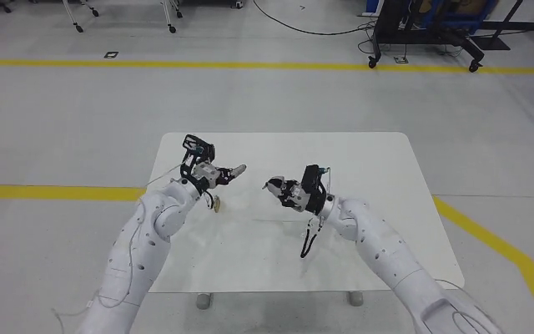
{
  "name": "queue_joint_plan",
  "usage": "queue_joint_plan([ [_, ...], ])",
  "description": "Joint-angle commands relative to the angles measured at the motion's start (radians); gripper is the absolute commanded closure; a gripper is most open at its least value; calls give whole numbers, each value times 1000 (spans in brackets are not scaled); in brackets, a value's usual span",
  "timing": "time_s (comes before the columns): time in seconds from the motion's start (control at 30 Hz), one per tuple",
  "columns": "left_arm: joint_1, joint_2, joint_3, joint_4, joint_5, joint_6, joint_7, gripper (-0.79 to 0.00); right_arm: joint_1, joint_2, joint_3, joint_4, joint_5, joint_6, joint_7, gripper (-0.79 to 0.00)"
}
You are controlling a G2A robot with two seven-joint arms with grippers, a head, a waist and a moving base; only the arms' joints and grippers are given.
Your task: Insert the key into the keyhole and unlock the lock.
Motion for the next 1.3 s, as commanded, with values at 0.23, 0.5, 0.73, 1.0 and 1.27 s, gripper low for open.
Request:
queue_joint_plan([
  [0.23,-38,-6,-16,137,-341,-170,-30,-785,19,-10,7,29,175,-32,54,0],
  [0.5,-18,-24,38,183,-881,-300,-181,-785,-4,-12,13,24,249,-43,60,0],
  [0.73,-76,-14,78,240,-1173,-408,-506,-785,0,-24,-11,51,519,-95,196,0],
  [1.0,-119,-11,119,257,-1049,-424,-572,-597,3,-22,-54,13,717,-95,342,0],
  [1.27,-129,-16,159,255,-1010,-413,-557,-603,21,-27,-79,36,778,-95,399,0],
])
